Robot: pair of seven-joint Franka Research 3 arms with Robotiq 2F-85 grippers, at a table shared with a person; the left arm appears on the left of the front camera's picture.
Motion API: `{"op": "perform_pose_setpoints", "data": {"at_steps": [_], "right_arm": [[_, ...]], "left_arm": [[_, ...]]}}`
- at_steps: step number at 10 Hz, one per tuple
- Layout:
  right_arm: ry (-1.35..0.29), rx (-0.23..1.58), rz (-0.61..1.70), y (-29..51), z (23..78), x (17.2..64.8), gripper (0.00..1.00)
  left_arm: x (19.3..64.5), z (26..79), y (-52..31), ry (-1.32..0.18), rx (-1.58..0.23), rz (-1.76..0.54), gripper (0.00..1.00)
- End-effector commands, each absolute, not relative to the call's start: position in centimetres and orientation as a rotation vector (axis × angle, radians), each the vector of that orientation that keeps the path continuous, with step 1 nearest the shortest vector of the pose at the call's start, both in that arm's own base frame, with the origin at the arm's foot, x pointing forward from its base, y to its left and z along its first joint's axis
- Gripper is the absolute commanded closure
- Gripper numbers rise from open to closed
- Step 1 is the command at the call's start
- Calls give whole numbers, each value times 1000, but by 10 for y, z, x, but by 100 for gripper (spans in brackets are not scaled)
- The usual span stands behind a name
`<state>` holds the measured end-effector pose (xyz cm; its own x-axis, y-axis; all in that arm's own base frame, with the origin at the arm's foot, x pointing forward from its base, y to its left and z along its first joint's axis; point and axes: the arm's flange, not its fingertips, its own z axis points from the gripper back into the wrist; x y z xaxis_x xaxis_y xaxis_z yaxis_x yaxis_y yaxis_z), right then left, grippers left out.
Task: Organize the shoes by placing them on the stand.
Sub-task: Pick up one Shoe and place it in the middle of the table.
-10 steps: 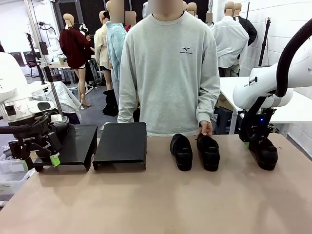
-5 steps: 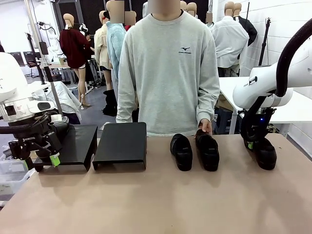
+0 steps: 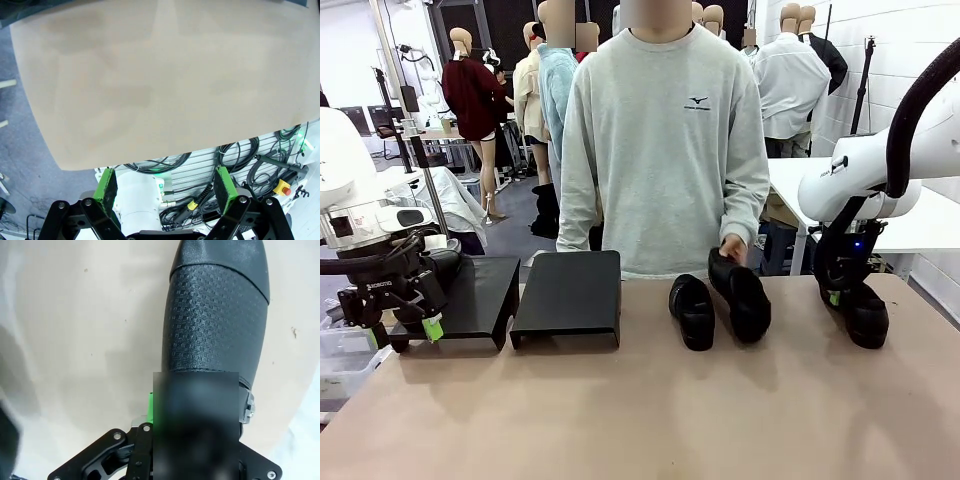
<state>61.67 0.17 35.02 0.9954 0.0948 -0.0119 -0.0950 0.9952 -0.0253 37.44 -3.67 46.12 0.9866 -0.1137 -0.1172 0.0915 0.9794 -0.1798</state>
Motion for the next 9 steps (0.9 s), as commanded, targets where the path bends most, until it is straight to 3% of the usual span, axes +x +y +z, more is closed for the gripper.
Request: {"op": "perform_pose_setpoints", "data": {"at_steps": [1, 5, 9], "right_arm": [[6, -26, 98, 3, 350, 616, 100], [10, -26, 96, 1, 350, 617, 100], [-157, -122, 54, 3, 402, 572, 100]], "left_arm": [[374, 460, -35, 119, -176, -104, 0], [374, 460, -35, 119, -176, -104, 0], [374, 460, -35, 119, -176, -104, 0]]}}
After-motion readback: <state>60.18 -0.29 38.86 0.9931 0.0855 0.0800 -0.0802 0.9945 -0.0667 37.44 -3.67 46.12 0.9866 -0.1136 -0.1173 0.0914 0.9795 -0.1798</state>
